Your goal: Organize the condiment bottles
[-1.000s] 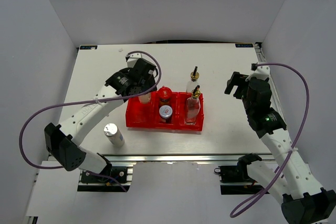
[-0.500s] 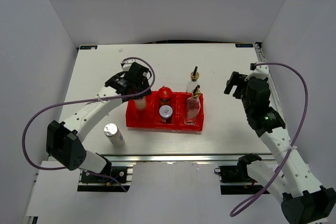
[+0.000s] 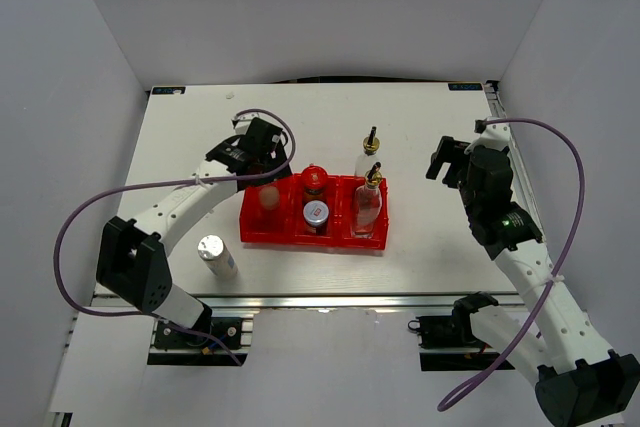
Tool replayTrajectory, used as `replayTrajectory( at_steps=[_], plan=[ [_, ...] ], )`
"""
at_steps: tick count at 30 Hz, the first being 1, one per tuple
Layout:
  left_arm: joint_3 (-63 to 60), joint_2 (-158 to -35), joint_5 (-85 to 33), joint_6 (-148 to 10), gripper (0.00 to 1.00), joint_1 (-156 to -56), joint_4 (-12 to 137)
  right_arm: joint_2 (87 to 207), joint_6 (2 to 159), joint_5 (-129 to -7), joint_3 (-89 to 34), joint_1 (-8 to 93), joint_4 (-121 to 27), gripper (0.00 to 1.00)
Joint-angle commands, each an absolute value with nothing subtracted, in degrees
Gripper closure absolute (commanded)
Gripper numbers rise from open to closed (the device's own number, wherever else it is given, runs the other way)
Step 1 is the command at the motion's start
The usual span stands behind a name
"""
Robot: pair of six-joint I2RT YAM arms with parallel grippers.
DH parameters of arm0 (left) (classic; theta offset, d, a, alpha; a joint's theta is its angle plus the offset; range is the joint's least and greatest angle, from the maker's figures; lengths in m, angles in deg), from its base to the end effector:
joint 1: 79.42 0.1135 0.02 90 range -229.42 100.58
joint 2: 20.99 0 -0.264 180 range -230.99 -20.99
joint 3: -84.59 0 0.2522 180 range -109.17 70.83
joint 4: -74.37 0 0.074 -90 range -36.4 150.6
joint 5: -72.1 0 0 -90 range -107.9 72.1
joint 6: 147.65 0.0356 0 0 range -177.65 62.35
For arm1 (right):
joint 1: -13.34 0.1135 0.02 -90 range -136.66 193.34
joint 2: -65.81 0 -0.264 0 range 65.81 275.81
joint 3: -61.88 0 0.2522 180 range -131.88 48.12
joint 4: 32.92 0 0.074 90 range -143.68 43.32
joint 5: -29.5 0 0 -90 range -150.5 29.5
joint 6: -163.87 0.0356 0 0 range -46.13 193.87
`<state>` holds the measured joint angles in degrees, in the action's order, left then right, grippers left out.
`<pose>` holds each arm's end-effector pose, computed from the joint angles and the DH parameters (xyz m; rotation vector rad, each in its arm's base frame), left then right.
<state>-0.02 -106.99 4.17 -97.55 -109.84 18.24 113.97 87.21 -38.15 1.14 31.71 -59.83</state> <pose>0.2751 -0.1460 0.2805 -0.3432 2.4444 -0.0205 0.1880 0.0482 0.3386 0.1949 1.7914 0.0395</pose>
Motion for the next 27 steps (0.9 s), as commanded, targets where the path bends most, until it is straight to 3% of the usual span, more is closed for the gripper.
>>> replayTrajectory(
  at_steps=[1, 11, 18, 27],
  plan=[
    [-1.24, -107.03, 3.37, -96.94, 0.02, -109.48, 19.39, 113.8, 87.32, -37.29, 0.92, 31.53, -57.32, 0.11],
    [-3.78, -104.14, 5.04, -96.94, 0.02, -109.48, 15.61, 114.5, 87.41, -38.26, 0.66, 31.44, -57.67, 0.1],
    [-5.72, -95.62, 9.96, -97.38, 0.02, -109.48, 9.11, 114.59, 87.32, -36.69, 0.75, 31.44, -57.84, 0.11],
    [-3.01, -88.41, 17.96, -107.28, 0.02, -109.31, -9.05, 115.2, 87.49, -37.12, 0.49, 31.44, -57.93, 0.11]
  ],
)
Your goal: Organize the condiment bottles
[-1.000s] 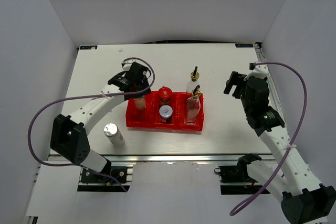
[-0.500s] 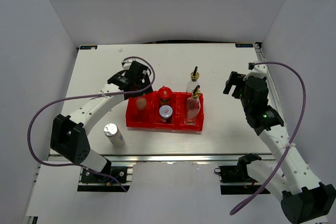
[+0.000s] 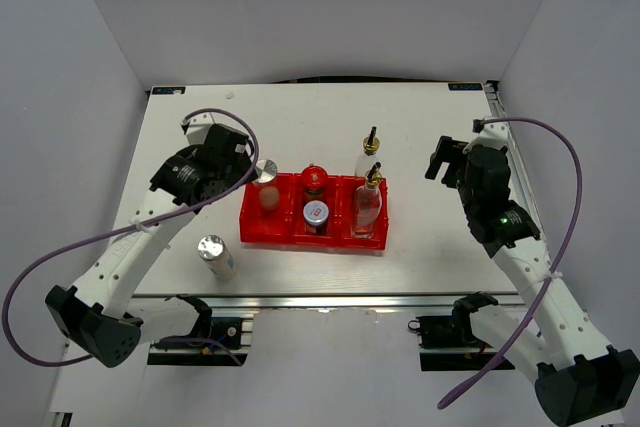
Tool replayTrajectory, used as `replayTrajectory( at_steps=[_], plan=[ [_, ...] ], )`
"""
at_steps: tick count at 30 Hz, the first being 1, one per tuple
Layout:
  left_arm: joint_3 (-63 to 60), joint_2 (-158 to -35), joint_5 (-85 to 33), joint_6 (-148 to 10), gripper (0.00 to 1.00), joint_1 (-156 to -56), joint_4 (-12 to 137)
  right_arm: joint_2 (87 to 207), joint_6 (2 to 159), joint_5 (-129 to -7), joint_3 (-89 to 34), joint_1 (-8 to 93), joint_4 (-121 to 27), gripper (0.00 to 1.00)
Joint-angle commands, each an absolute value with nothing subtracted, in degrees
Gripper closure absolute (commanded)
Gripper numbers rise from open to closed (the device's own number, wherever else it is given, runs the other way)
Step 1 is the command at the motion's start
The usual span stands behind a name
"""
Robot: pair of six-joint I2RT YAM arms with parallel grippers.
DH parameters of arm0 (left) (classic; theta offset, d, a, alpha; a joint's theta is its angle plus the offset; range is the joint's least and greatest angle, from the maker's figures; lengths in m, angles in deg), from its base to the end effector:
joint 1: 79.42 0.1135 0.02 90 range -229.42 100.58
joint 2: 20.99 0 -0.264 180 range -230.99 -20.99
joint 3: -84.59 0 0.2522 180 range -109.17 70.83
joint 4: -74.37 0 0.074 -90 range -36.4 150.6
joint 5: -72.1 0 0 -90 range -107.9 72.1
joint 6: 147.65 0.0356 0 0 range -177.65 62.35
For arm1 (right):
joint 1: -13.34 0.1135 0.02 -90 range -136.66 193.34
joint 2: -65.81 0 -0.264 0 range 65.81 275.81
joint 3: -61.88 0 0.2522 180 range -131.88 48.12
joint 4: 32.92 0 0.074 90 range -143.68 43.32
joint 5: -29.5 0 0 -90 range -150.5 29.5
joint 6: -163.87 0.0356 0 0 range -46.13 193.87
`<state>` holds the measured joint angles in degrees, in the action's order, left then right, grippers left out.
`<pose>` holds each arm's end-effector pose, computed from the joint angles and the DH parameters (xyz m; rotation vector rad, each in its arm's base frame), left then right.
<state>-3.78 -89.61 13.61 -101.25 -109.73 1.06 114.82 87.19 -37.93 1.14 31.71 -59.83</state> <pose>0.2020 -0.0965 0.3606 -0.4819 2.2770 0.0639 0.1912 0.0491 0.3361 0.1945 1.8047 0.0303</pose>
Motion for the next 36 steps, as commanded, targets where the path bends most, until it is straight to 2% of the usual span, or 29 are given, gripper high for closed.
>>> replayTrajectory(
  at_steps=[1, 6, 14, 23, 26, 28, 29, 30, 33, 34, 36],
  plan=[
    [-3.0, -88.49, 18.66, -107.31, 0.02, -109.13, -11.44, 115.2, 87.58, -37.21, 0.49, 31.44, -57.93, 0.11],
    [-1.69, -87.62, 14.9, -111.62, 0.02, -107.72, -20.16, 115.99, 87.84, -38.96, 0.4, 31.44, -57.58, 0.11],
    [10.96, -77.43, 8.83, -117.5, 0.02, -106.93, -14.64, 116.43, 87.49, -39.75, 0.4, 31.53, -57.14, 0.1],
    [16.51, -77.59, 4.69, -117.07, 0.02, -106.93, -11.38, 115.64, 87.76, -40.37, 0.48, 31.44, -57.58, 0.11],
    [17.04, -78.12, 2.85, -116.54, 0.06, -106.93, -9.45, 114.94, 88.02, -40.2, 0.75, 31.44, -57.32, 0.1],
    [16.6, -78.64, 2.93, -116.45, 0.18, -106.93, -10.14, 114.42, 88.02, -39.93, 1.01, 31.53, -56.88, 0.11],
    [16.43, -78.73, 3.02, -116.37, 0.27, -106.93, -10.23, 114.33, 88.02, -39.93, 1.1, 31.44, -56.79, 0.11],
    [16.25, -78.82, 2.67, -116.1, 0.45, -106.93, -10.5, 114.24, 88.11, -39.85, 1.1, 31.44, -56.79, 0.11],
    [15.11, -79.0, 1.36, -115.4, 0.59, -106.93, -11.37, 114.24, 88.2, -40.02, 1.27, 31.53, -56.53, 0.11],
    [14.41, -79.09, 1.0, -114.96, 0.69, -106.93, -11.64, 113.98, 88.2, -40.11, 1.36, 31.44, -56.18, 0.1],
    [13.44, -79.17, 0.04, -114.08, 0.75, -106.93, -12.86, 114.06, 88.2, -40.11, 1.45, 31.44, -55.91, 0.11]
  ],
)
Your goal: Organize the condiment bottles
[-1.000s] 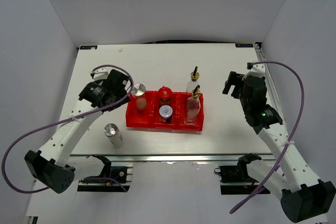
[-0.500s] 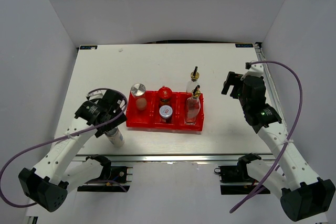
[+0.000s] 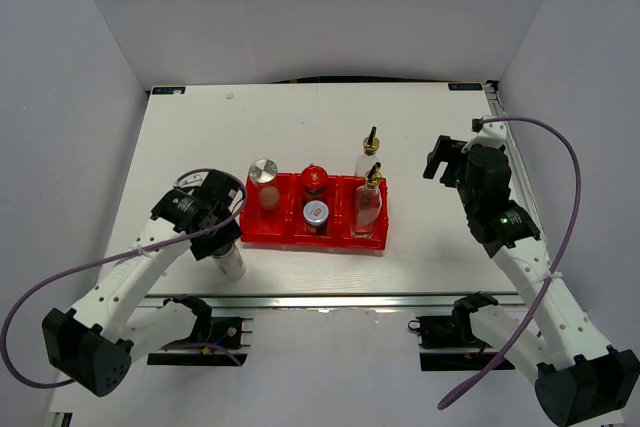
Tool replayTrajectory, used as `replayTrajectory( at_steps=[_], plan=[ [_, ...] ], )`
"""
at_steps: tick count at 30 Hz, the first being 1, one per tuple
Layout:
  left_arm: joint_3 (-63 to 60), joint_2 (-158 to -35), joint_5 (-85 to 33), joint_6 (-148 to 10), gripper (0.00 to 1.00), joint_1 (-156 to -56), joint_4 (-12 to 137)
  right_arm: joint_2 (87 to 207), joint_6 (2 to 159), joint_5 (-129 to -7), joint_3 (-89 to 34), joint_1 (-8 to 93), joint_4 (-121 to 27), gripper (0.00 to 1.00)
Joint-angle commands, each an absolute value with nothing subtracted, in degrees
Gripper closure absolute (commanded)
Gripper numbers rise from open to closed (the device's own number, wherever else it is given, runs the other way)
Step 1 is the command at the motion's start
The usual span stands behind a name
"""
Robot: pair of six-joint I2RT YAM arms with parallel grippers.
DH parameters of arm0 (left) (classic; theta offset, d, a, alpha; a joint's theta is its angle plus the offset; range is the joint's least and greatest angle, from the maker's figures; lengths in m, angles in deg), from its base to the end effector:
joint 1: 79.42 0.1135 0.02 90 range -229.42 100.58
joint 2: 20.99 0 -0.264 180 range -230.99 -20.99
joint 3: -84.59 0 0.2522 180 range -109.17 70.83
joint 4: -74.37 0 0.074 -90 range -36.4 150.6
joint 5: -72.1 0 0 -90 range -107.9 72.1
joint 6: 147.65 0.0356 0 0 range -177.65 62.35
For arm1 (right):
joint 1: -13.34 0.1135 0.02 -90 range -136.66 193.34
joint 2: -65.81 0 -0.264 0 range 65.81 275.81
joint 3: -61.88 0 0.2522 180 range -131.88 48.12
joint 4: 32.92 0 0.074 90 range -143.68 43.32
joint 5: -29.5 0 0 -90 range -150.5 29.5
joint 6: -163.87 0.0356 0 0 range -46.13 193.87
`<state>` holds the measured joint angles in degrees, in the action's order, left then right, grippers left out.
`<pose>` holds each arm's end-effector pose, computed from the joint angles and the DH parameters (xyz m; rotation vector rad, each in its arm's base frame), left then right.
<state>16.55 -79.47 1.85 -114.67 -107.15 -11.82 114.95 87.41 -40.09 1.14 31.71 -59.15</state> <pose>0.1433 -0.0617 0.2758 -0.7457 2.6329 0.1357 0.1920 0.0507 0.3368 0.1736 1.8020 0.0704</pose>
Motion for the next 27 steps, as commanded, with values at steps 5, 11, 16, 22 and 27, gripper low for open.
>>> replayTrajectory(
  at_steps=[5, 11, 16, 22, 27],
  plan=[
    [4.58, -81.46, 1.62, -110.83, 0.98, -106.93, -20.16, 113.97, 88.2, -39.93, 1.36, 31.53, -56.09, 0.11],
    [0.61, -81.72, -5.48, -107.76, 1.0, -106.93, -16.58, 113.8, 88.28, -39.49, 1.19, 31.53, -56.44, 0.11],
    [-2.99, -85.23, -5.69, -105.65, 1.0, -106.93, -12.08, 113.8, 88.2, -39.14, 1.19, 31.53, -56.53, 0.11],
    [-9.14, -92.43, -6.57, -102.57, 1.0, -106.93, -7.95, 113.8, 88.02, -38.18, 1.28, 31.53, -56.79, 0.1],
    [-10.12, -96.92, -6.73, -100.46, 1.0, -106.93, -5.85, 114.15, 87.85, -37.21, 1.19, 31.53, -56.88, 0.11]
  ],
)
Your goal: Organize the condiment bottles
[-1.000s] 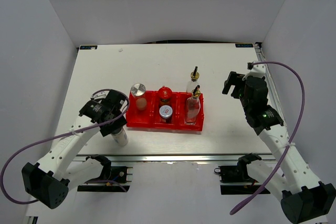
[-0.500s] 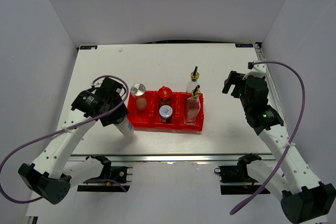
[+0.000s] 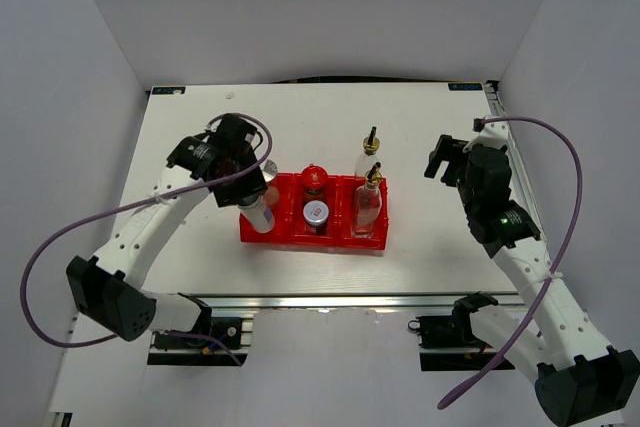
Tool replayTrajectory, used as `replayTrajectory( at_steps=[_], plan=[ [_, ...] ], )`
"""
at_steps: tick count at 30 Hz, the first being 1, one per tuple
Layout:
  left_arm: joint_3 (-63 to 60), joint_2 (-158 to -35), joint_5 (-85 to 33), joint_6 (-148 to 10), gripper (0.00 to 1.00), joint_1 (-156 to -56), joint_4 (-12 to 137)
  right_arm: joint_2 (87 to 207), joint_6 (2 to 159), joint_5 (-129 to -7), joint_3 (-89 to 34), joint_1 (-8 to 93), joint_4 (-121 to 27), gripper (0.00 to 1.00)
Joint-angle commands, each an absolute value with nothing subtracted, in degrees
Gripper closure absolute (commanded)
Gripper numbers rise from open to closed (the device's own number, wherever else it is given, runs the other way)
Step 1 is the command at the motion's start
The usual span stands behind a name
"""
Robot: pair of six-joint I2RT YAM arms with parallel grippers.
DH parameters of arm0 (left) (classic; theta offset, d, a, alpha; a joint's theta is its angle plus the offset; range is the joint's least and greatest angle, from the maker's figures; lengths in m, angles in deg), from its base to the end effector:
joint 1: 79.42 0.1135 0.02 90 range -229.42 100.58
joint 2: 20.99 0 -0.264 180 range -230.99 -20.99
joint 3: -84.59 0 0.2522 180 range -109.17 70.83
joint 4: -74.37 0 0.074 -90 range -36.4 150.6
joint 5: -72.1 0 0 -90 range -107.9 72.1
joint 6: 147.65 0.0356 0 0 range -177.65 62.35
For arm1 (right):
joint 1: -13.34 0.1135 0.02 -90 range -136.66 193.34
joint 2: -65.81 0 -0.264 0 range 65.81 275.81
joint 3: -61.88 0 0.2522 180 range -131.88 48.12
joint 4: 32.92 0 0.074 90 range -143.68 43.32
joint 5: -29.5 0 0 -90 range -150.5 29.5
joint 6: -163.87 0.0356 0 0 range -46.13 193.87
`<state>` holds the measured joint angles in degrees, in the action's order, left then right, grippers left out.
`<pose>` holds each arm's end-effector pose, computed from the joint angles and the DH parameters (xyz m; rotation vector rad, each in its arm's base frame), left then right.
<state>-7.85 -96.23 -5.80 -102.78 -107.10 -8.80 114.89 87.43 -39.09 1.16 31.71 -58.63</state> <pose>0.2142 -0.1039 0.3440 -0.4661 2.6389 -0.1099 0.1920 0.0501 0.3378 0.1877 1.7897 0.0585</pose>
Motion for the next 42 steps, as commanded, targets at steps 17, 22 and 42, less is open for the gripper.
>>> replayTrajectory(
  at_steps=[17, 22, 42],
  plan=[
    [-6.25, -104.14, -5.42, -98.7, 0.88, -106.93, 1.11, 114.85, 87.58, -36.77, 1.01, 31.53, -57.23, 0.11],
    [-4.67, -103.87, -5.85, -98.35, 0.46, -106.93, 0.93, 115.11, 87.49, -36.77, 1.1, 31.44, -57.23, 0.11],
    [-21.98, -99.93, 20.22, -100.81, 0.02, -106.93, -3.41, 113.53, 84.86, -33.09, -0.22, 31.44, -59.51, 0.11]
  ],
)
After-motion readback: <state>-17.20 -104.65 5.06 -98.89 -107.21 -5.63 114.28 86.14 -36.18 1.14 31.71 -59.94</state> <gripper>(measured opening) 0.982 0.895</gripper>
